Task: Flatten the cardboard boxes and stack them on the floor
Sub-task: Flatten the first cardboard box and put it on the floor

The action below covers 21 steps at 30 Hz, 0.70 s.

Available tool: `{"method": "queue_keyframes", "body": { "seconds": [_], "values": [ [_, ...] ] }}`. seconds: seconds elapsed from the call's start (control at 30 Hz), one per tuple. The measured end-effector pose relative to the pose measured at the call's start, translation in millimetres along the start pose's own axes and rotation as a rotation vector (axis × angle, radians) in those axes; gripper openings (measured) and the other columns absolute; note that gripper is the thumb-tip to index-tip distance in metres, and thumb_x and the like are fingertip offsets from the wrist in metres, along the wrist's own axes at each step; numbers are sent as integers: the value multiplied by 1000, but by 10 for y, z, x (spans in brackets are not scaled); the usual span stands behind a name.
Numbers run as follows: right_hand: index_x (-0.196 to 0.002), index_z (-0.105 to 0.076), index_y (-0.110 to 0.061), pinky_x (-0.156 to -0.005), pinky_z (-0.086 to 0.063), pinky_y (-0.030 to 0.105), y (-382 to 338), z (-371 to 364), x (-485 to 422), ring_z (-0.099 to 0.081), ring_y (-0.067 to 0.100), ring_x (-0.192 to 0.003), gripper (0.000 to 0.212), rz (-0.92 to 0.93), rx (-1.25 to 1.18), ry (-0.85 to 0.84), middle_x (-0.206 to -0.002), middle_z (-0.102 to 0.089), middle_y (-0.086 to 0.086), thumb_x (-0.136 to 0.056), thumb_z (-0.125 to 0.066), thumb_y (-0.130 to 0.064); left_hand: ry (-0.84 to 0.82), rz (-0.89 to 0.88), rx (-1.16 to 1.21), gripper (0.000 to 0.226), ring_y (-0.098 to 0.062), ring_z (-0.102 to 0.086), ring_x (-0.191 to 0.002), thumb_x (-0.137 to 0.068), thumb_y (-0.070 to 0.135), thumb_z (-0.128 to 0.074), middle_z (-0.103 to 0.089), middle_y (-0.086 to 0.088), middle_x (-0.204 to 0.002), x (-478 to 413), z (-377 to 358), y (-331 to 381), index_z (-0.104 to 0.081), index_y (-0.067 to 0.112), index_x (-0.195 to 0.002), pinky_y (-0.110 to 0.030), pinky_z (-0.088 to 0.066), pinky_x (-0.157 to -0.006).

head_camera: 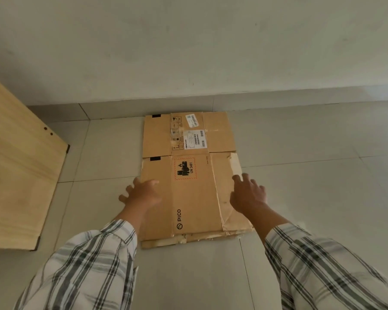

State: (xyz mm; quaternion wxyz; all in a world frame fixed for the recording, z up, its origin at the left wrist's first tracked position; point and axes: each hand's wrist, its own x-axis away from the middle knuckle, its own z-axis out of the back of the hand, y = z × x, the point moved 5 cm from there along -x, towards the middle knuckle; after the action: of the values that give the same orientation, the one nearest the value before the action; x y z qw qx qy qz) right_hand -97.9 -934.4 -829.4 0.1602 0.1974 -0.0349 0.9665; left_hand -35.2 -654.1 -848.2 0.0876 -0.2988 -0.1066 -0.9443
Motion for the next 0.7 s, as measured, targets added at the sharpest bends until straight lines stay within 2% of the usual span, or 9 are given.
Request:
{"method": "queue_keyframes", "body": {
  "seconds": [0.07, 0.13, 0.2, 0.27, 0.33, 0.4, 0.53, 0.7],
  "values": [
    [-142, -38, -20, -89, -48, 39, -125, 564, 250, -57, 27, -116, 46, 44, -5, 41, -132, -54, 5, -97, -45, -24, 16, -68, 61, 52, -32, -42, -131, -89, 22, -53, -38, -6, -150, 359, 467, 135, -53, 37, -139, -50, -33, -107],
    [-134, -48, -19, -77, -49, 35, -257, 1215, 542, -65, 25, -100, 37, 68, -6, 58, -113, -64, 4, -97, -42, -21, 44, -139, 136, 38, -23, -58, -107, -88, 18, -50, -58, -1, -127, 789, 1003, 240, -65, 27, -122, -36, -48, -87],
    [-120, -60, -18, -73, -52, 32, -411, 1947, 867, -67, 23, -88, 29, 112, 9, 92, -99, -67, 2, -96, -43, -19, 106, -159, 157, 26, -17, -58, -78, -89, 14, -48, -63, 3, -92, 1284, 1630, 315, -68, 19, -104, -26, -43, -61],
    [-107, -64, -18, -68, -50, 29, -583, 2728, 1215, -63, 19, -76, 23, 157, 25, 129, -85, -62, 0, -95, -45, -19, 172, -151, 158, 15, -13, -52, -66, -90, 13, -49, -56, 4, -77, 1837, 2335, 393, -63, 19, -88, -24, -34, -51],
    [-100, -65, -17, -65, -49, 29, -765, 3523, 1554, -62, 19, -72, 20, 190, 19, 178, -78, -57, -2, -93, -46, -17, 226, -157, 175, 23, -12, -48, -62, -92, 12, -48, -50, 5, -72, 2388, 3073, 461, -49, 24, -72, -25, -30, -49],
    [-98, -65, -17, -66, -51, 30, -960, 4319, 1887, -64, 21, -75, 20, 223, -10, 226, -79, -58, -1, -92, -46, -16, 281, -196, 180, 30, -13, -47, -62, -92, 12, -47, -48, 4, -68, 2868, 3808, 497, -42, 25, -66, -25, -31, -48],
    [-99, -66, -16, -64, -45, 29, -1414, 5801, 2512, -65, 25, -78, 22, 325, -21, 353, -86, -65, 3, -94, -45, -21, 406, -258, 180, 20, -21, -61, -75, -89, 17, -47, -65, 1, -85, 3666, 5207, 475, -66, 23, -86, -29, -48, -62],
    [-99, -66, -16, -63, -40, 28, -2051, 7246, 3276, -65, 27, -79, 23, 415, -50, 539, -89, -66, 5, -95, -44, -22, 574, -304, 190, 23, -25, -63, -82, -86, 21, -47, -68, 3, -90, 4505, 6602, 194, -68, 26, -90, -32, -53, -69]
  ]
}}
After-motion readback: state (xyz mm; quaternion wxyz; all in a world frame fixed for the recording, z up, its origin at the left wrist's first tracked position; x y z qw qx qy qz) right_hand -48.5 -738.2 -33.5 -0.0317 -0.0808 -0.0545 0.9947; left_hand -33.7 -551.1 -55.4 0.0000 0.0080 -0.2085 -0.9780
